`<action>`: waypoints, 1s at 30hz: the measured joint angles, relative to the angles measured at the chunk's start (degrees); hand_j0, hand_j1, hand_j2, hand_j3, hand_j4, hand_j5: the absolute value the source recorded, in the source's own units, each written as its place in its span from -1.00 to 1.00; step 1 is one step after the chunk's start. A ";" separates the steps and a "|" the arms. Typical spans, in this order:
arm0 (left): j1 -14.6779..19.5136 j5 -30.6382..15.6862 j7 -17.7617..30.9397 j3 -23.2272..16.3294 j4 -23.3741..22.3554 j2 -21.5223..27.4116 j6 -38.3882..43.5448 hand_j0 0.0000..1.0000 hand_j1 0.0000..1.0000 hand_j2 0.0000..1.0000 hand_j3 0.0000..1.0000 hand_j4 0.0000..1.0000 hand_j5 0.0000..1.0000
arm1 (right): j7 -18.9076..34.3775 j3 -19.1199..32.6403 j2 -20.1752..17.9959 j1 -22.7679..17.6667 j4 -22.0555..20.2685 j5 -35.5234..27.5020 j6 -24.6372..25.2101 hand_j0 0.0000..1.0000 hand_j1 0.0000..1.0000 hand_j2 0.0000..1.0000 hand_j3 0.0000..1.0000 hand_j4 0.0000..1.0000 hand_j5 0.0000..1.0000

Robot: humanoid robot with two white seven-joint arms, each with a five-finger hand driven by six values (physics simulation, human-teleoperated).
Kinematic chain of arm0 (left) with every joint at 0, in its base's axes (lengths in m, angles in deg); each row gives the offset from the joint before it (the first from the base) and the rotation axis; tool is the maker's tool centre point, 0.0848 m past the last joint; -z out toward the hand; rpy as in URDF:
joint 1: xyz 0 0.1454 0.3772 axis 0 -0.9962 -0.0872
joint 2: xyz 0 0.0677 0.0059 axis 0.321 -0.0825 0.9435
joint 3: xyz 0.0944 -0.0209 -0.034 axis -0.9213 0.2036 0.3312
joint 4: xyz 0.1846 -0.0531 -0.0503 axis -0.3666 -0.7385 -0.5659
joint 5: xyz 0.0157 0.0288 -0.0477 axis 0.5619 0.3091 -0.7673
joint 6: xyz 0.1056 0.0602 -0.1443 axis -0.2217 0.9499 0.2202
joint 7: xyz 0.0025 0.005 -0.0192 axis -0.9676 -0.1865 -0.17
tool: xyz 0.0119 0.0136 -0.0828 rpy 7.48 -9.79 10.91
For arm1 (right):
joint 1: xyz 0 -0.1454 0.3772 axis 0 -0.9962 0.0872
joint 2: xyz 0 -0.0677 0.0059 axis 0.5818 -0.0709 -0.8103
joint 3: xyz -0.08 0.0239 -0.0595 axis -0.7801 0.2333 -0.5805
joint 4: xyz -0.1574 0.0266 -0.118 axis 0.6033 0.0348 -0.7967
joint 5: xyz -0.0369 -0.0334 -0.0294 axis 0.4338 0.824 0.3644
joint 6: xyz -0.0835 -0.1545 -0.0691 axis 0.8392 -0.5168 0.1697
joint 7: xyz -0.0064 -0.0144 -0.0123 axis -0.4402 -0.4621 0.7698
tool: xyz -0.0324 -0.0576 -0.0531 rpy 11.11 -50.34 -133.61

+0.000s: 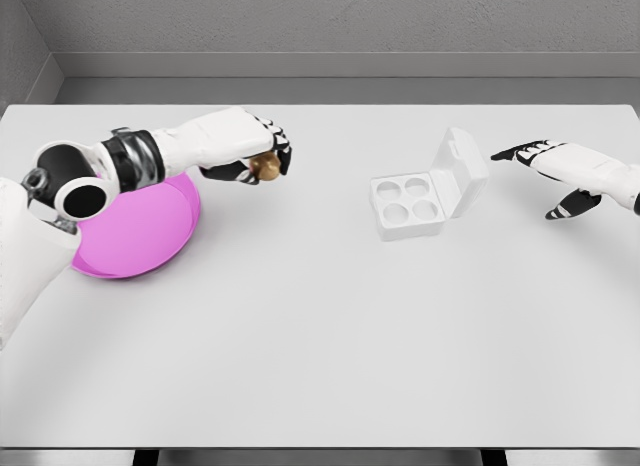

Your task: Pack egg into the box and close the box lid

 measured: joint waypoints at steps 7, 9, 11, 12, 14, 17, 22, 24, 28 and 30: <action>0.09 0.56 0.00 -0.13 -0.96 -2.88 0.09 -0.27 -0.27 -0.27 -0.27 -0.27 -0.27 | 0.00 0.00 0.07 0.00 0.00 0.02 0.00 1.00 1.00 1.00 1.00 1.00 1.00; 0.09 1.25 0.01 -0.14 -1.72 -3.96 0.09 -0.27 -0.27 -0.27 -0.27 -0.27 -0.27 | 0.00 0.01 0.05 0.00 -0.01 0.00 0.00 1.00 1.00 1.00 1.00 1.00 1.00; 0.61 1.78 0.02 -0.15 -2.48 -5.10 0.09 -0.27 -0.27 -0.27 -0.27 -0.27 -0.27 | 0.00 0.00 0.02 0.00 0.00 0.00 0.00 1.00 1.00 1.00 1.00 1.00 1.00; 0.62 2.05 0.01 -0.17 -2.85 -5.68 0.08 -0.27 -0.27 -0.27 -0.27 -0.27 -0.27 | 0.00 -0.01 0.02 0.00 0.00 -0.01 0.00 1.00 1.00 1.00 1.00 1.00 1.00; 0.62 2.68 0.01 -0.19 -3.36 -6.79 0.08 -0.27 -0.27 -0.27 -0.27 -0.27 -0.27 | 0.00 -0.01 0.00 0.00 0.01 -0.01 0.00 1.00 1.00 1.00 1.00 1.00 1.00; 1.41 3.29 0.01 -0.25 -4.27 -8.69 0.06 -0.27 -0.27 -0.27 -0.27 -0.27 -0.27 | 0.00 -0.02 0.00 0.00 0.00 -0.01 0.00 1.00 1.00 1.00 1.00 1.00 1.00; 1.58 4.42 0.02 -0.35 -5.66 -11.26 0.02 -0.27 -0.27 -0.27 -0.27 -0.27 -0.27 | 0.00 -0.01 -0.04 0.00 -0.01 -0.02 0.00 1.00 1.00 1.00 1.00 1.00 1.00; 1.58 4.59 0.02 -0.38 -6.01 -12.11 0.01 -0.27 -0.27 -0.27 -0.27 -0.27 -0.27 | 0.00 -0.01 -0.06 0.00 -0.01 -0.01 0.00 1.00 1.00 1.00 1.00 1.00 1.00; 2.02 5.43 0.03 -0.39 -7.16 -13.97 0.01 -0.27 -0.27 -0.27 -0.27 -0.27 -0.27 | 0.00 0.01 -0.02 0.00 -0.01 -0.01 0.00 1.00 1.00 1.00 1.00 1.00 1.00; 2.02 5.71 0.02 -0.40 -7.55 -14.67 0.01 -0.27 -0.27 -0.27 -0.27 -0.27 -0.27 | 0.00 -0.01 -0.01 0.00 -0.01 -0.02 0.00 1.00 1.00 1.00 1.00 1.00 1.00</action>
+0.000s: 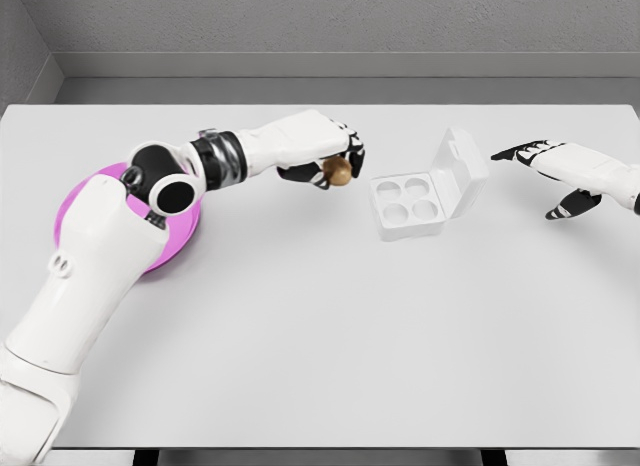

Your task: Pack egg into the box and close the box lid

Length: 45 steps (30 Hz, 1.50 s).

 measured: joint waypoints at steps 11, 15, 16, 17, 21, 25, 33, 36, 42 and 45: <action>0.79 2.02 0.00 -0.07 -3.38 -4.81 -0.03 -0.27 -0.27 -0.27 -0.27 -0.27 -0.27 | 0.00 -0.01 -0.07 0.00 0.00 0.00 0.00 1.00 1.00 1.00 1.00 1.00 1.00; 1.23 2.89 0.00 -0.09 -4.70 -6.43 -0.05 -0.27 -0.27 -0.27 -0.27 -0.27 -0.27 | 0.00 0.00 -0.08 0.00 0.00 0.00 0.00 1.00 1.00 1.00 1.00 1.00 1.00; 1.32 3.00 0.00 -0.09 -4.99 -6.81 -0.04 -0.27 -0.27 -0.27 -0.27 -0.27 -0.27 | 0.00 0.00 -0.08 0.00 0.00 0.00 0.00 1.00 1.00 1.00 1.00 1.00 1.00; 1.58 3.10 0.01 -0.10 -5.34 -7.15 -0.03 -0.27 -0.27 -0.27 -0.27 -0.27 -0.27 | 0.00 0.00 -0.08 0.00 0.00 0.00 0.00 1.00 1.00 1.00 1.00 1.00 1.00; 1.58 3.54 0.00 -0.12 -6.60 -8.60 -0.02 -0.27 -0.27 -0.27 -0.27 -0.27 -0.27 | 0.00 -0.01 -0.03 0.00 0.00 0.00 0.00 1.00 1.00 1.00 1.00 1.00 1.00; 1.58 3.71 0.00 -0.48 -7.81 -9.90 -0.03 -0.27 -0.27 -0.27 -0.27 -0.27 -0.27 | 0.00 0.00 0.05 0.00 0.02 0.00 0.00 1.00 1.00 1.00 1.00 1.00 1.00; 2.81 4.75 0.01 -0.82 -10.83 -11.61 -0.05 -0.27 -0.27 -0.27 -0.27 -0.27 -0.27 | 0.00 -0.01 0.01 -0.09 0.00 0.00 0.00 1.00 1.00 1.00 1.00 1.00 1.00; 3.08 4.86 0.01 -0.82 -12.60 -11.69 -0.05 -0.26 -0.26 -0.26 -0.26 -0.26 -0.26 | 0.00 -0.01 -0.04 0.00 0.00 0.00 0.00 1.00 1.00 1.00 1.00 1.00 1.00; 3.34 4.90 0.01 -0.82 -14.64 -11.73 -0.04 -0.25 -0.25 -0.25 -0.25 -0.25 -0.25 | 0.00 -0.01 -0.09 -0.09 0.00 0.00 0.00 1.00 1.00 1.00 1.00 1.00 1.00; 3.43 4.90 0.00 -0.86 -14.90 -11.73 -0.02 -0.25 -0.25 -0.25 -0.25 -0.25 -0.25 | 0.00 0.02 -0.09 0.00 0.00 0.00 0.00 1.00 1.00 1.00 1.00 1.00 1.00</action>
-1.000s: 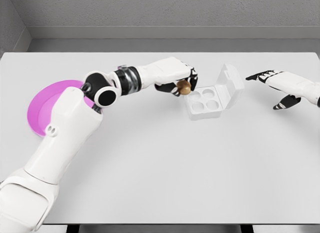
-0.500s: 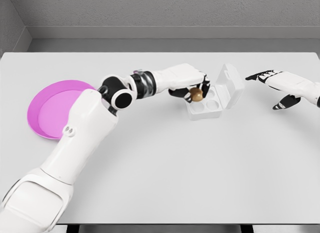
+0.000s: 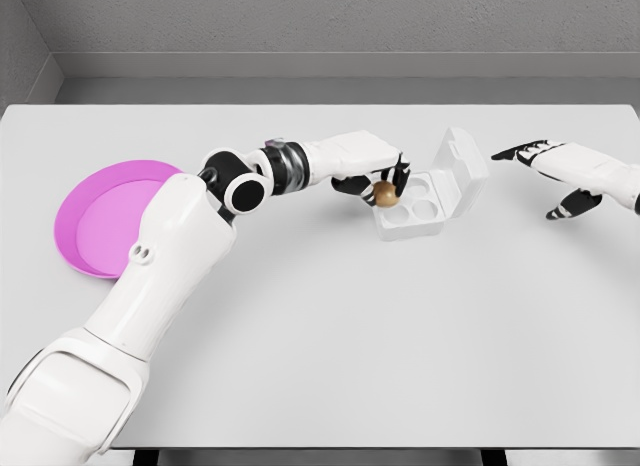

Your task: Pack egg into the box and close the box lid

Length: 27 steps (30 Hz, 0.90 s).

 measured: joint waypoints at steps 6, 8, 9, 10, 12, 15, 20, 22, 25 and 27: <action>0.62 0.23 -0.01 -0.04 -0.09 0.00 0.02 -0.25 -0.25 -0.25 -0.25 -0.25 -0.25 | 0.00 -0.03 0.09 0.00 0.06 0.05 0.00 1.00 1.00 1.00 1.00 1.00 1.00; 0.62 0.36 -0.01 -0.05 -0.12 0.00 0.02 -0.25 -0.25 -0.25 -0.25 -0.25 -0.25 | 0.00 -0.02 0.09 0.00 0.07 0.03 0.00 1.00 1.00 1.00 1.00 1.00 1.00; 0.62 0.40 -0.01 -0.05 -0.13 0.00 0.04 -0.25 -0.25 -0.25 -0.25 -0.25 -0.25 | 0.00 -0.03 0.09 0.00 0.07 0.02 0.00 1.00 1.00 1.00 1.00 1.00 1.00; 0.70 0.42 0.00 -0.07 -0.14 0.00 0.03 -0.25 -0.25 -0.25 -0.25 -0.25 -0.25 | 0.00 -0.04 0.09 0.00 0.08 0.02 0.00 1.00 1.00 1.00 1.00 1.00 1.00; 0.70 0.48 0.00 -0.11 -0.15 0.00 0.02 -0.23 -0.23 -0.23 -0.23 -0.23 -0.23 | 0.00 -0.04 0.05 0.00 0.08 0.01 0.00 1.00 1.00 1.00 1.00 1.00 1.00; 0.70 0.74 -0.01 -0.12 -0.15 0.00 0.02 -0.19 -0.19 -0.19 -0.19 -0.19 -0.19 | 0.00 -0.04 0.01 0.00 0.08 0.00 0.00 1.00 1.00 1.00 1.00 1.00 1.00; 0.88 0.86 -0.01 -0.13 -0.14 0.00 -0.14 0.20 0.20 0.20 0.20 0.20 0.20 | 0.00 -0.03 -0.06 0.00 0.09 0.00 0.00 1.00 1.00 1.00 1.00 1.00 1.00; 0.97 0.83 -0.02 -0.13 -0.10 0.00 -0.23 0.42 0.42 0.42 0.42 0.42 0.42 | 0.00 -0.03 -0.04 0.00 0.09 0.00 0.00 1.00 1.00 1.00 1.00 1.00 1.00; 0.88 0.78 -0.02 -0.08 -0.04 0.00 -0.29 0.58 0.58 0.58 0.58 0.58 0.58 | 0.00 -0.03 0.03 0.00 0.09 0.02 0.00 1.00 1.00 1.00 1.00 1.00 1.00; 0.88 0.76 -0.02 -0.06 -0.04 0.00 -0.28 0.62 0.62 0.62 0.62 0.62 0.62 | 0.00 -0.03 0.06 0.00 0.09 0.04 0.00 1.00 1.00 1.00 1.00 1.00 1.00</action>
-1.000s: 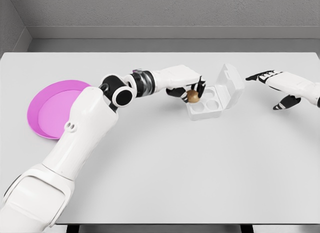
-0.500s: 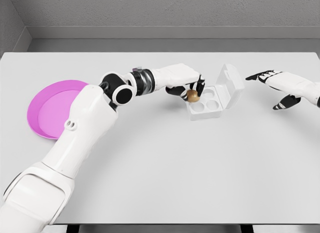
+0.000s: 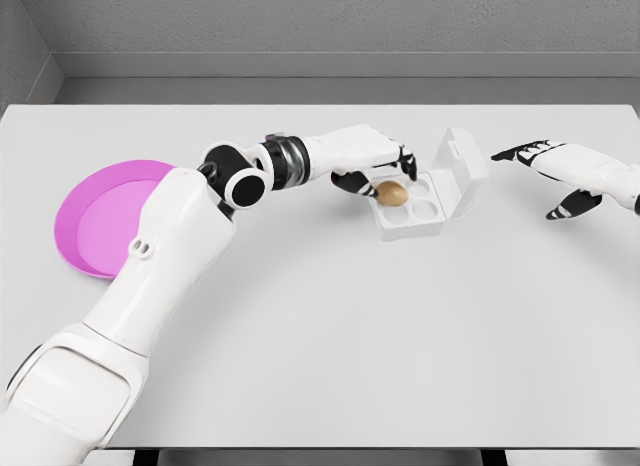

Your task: Pack egg into the box and close the box lid

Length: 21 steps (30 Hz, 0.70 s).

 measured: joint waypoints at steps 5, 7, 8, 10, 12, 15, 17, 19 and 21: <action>0.00 -0.03 0.00 0.14 0.19 0.00 0.14 0.71 0.71 0.71 0.71 0.71 0.71 | 0.00 -0.01 -0.01 -0.09 0.00 -0.03 0.00 1.00 1.00 1.00 1.00 1.00 1.00; 0.00 -0.07 0.00 0.36 0.38 0.00 0.18 0.88 0.88 0.88 0.88 0.88 0.88 | 0.00 -0.01 -0.03 0.00 -0.01 -0.03 0.00 1.00 1.00 1.00 1.00 1.00 1.00; 0.09 -0.12 0.00 0.44 0.54 0.00 0.15 0.95 0.95 0.95 0.95 0.95 0.95 | 0.00 -0.02 -0.04 -0.09 -0.01 -0.03 0.00 1.00 1.00 1.00 1.00 1.00 1.00; -0.61 -0.20 0.01 0.78 1.70 0.00 0.16 1.00 1.00 1.00 1.00 1.00 1.00 | 0.00 -0.02 -0.05 -0.09 -0.03 -0.04 0.00 1.00 1.00 1.00 1.00 1.00 1.00; -2.11 -0.63 0.02 1.70 4.42 0.00 0.05 1.00 1.00 1.00 1.00 1.00 1.00 | 0.00 -0.01 -0.07 -0.09 -0.05 -0.04 0.00 1.00 1.00 1.00 1.00 1.00 1.00; -4.04 -3.96 0.01 4.60 9.81 1.59 -0.10 1.00 1.00 1.00 1.00 1.00 1.00 | 0.00 0.01 -0.06 0.00 -0.07 -0.04 0.00 1.00 1.00 1.00 1.00 1.00 1.00; -4.48 -7.99 0.01 7.59 13.82 5.43 -0.13 1.00 1.00 1.00 1.00 1.00 1.00 | 0.00 0.01 -0.03 0.00 -0.08 -0.04 0.00 1.00 1.00 1.00 1.00 1.00 1.00; -6.15 -11.17 0.01 10.66 15.97 9.69 -0.14 1.00 1.00 1.00 1.00 1.00 1.00 | 0.00 0.01 0.00 0.00 -0.08 -0.03 0.00 1.00 1.00 1.00 1.00 1.00 1.00; -8.08 -13.58 0.01 14.19 17.29 13.26 -0.28 1.00 1.00 1.00 1.00 1.00 1.00 | 0.00 0.01 0.01 -0.09 -0.09 -0.04 0.00 1.00 1.00 1.00 1.00 1.00 1.00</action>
